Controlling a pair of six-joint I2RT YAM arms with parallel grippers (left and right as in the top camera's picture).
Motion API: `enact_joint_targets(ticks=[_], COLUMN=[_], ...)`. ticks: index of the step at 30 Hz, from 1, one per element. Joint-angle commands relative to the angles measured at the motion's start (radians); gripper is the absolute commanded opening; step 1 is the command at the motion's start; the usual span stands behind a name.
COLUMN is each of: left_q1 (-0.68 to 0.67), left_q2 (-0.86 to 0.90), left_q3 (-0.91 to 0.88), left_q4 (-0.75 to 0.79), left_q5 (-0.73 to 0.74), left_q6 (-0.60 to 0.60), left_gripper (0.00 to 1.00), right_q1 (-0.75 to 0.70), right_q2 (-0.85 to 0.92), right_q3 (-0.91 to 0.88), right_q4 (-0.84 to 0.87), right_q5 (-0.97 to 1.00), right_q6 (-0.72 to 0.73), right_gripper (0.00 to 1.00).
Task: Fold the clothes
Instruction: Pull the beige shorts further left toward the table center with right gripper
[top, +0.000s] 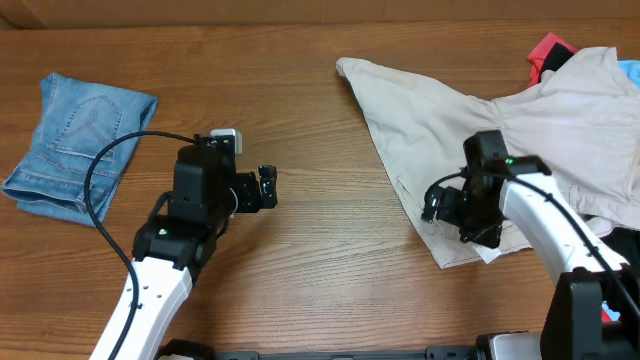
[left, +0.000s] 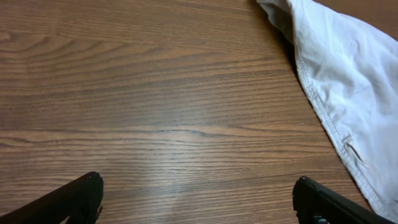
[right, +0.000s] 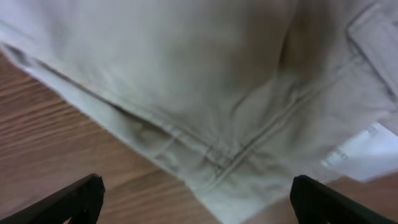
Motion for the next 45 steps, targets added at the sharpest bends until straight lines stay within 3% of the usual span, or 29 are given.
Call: enact_joint_targets(ticks=[1,4,9,18,20,22,29,36,41,43,44,45], left_q1=[0.004,0.004,0.004,0.004,0.004,0.005,0.037,0.09,0.096,0.096,0.096,0.095], left_q2=[-0.013,-0.013,-0.013,-0.013,-0.013,-0.013,-0.039,-0.06,-0.06,-0.06,-0.06,-0.06], left_q3=[0.023,0.023,0.023,0.023,0.023,0.023,0.028,0.042,0.042,0.042,0.042,0.042], left_q4=[0.0,-0.001,0.0,-0.003,-0.003,-0.002,-0.002,-0.002,-0.003,-0.003,-0.003,-0.006], left_q5=[-0.002,-0.002,-0.002,-0.002,-0.002,-0.015,-0.032,-0.032,-0.029,-0.015,-0.008,-0.001], left_q6=[-0.014,-0.014,-0.014,-0.014,-0.014,-0.013,-0.006,-0.006,-0.005,-0.006,-0.006,-0.006], left_gripper=[1.0,1.0,1.0,1.0,1.0,1.0,1.0,1.0,1.0,1.0,1.0,1.0], right_q1=[0.004,0.004,0.004,0.004,0.004,0.004,0.111,0.348,0.492,0.529,0.54,0.547], right_q2=[-0.005,-0.005,-0.005,-0.005,-0.005,-0.005,-0.005,-0.005,-0.005,-0.005,-0.005,-0.005], right_q3=[-0.059,-0.104,-0.159,-0.195,-0.195,-0.192,-0.113,0.11,0.254,0.269,0.269,0.269], right_q4=[0.055,0.105,0.157,0.189,0.188,0.189,0.187,0.205,0.306,0.351,0.367,0.373], right_q5=[-0.015,-0.014,-0.014,-0.016,-0.021,-0.044,-0.171,-0.209,-0.205,-0.204,-0.203,-0.201], right_q6=[0.012,0.012,0.012,0.012,0.011,0.008,0.008,0.009,0.009,0.008,0.008,0.008], right_gripper=[1.0,0.99,0.84,0.2,0.09,0.04,0.04,0.04,0.07,0.48,0.64,0.72])
